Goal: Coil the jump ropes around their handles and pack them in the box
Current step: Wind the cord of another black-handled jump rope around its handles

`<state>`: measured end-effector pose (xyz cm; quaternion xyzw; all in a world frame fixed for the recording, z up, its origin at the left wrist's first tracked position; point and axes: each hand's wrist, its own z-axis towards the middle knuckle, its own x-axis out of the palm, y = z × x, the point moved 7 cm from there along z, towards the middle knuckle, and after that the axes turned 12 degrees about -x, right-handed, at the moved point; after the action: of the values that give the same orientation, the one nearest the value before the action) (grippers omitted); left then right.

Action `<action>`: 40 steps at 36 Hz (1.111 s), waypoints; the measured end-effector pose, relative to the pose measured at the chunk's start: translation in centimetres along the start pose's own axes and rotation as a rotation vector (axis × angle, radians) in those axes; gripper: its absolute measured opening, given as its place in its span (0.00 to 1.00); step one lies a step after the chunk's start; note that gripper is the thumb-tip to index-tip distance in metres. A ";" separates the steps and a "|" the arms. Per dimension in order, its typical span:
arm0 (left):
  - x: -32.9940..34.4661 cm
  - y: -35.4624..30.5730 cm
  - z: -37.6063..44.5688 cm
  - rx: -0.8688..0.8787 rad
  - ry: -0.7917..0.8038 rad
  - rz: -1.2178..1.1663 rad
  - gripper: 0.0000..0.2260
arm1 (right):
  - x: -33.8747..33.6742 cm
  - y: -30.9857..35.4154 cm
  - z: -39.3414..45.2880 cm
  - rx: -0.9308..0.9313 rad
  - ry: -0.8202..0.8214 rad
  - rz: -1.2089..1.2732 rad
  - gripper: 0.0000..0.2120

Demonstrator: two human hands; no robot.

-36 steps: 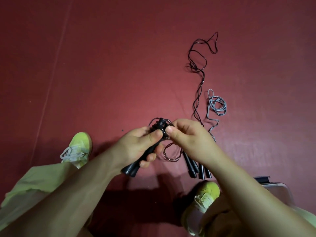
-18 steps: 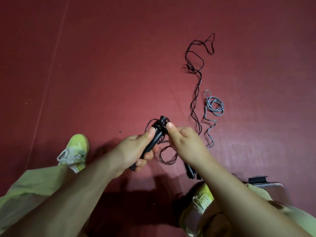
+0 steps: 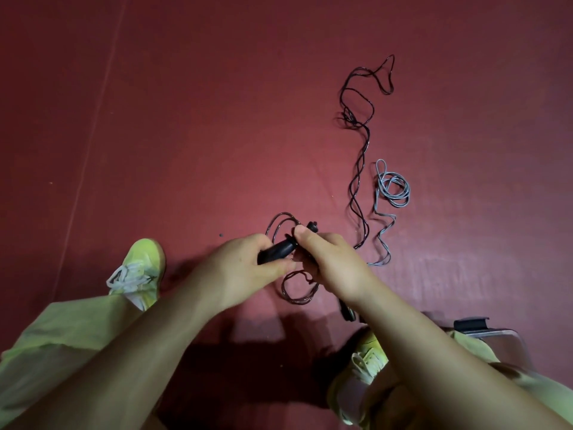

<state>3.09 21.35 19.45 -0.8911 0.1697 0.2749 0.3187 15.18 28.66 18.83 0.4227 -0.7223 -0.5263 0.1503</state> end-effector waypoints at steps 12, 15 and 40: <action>4.2 -2.9 -4.5 -0.247 1.114 -1.161 0.32 | -0.4 0.5 0.3 -0.003 -0.029 0.467 0.21; 3.8 -3.0 -4.1 -0.319 1.028 -1.231 0.33 | -0.1 0.7 0.4 -0.049 0.027 0.354 0.36; 0.7 0.6 0.2 -0.046 -0.004 -0.154 0.25 | 0.4 -1.3 0.1 0.105 0.022 -0.017 0.25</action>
<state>3.29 20.97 18.64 -0.9080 0.0936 0.2552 0.3188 15.48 28.30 17.59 0.4420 -0.7436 -0.4842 0.1315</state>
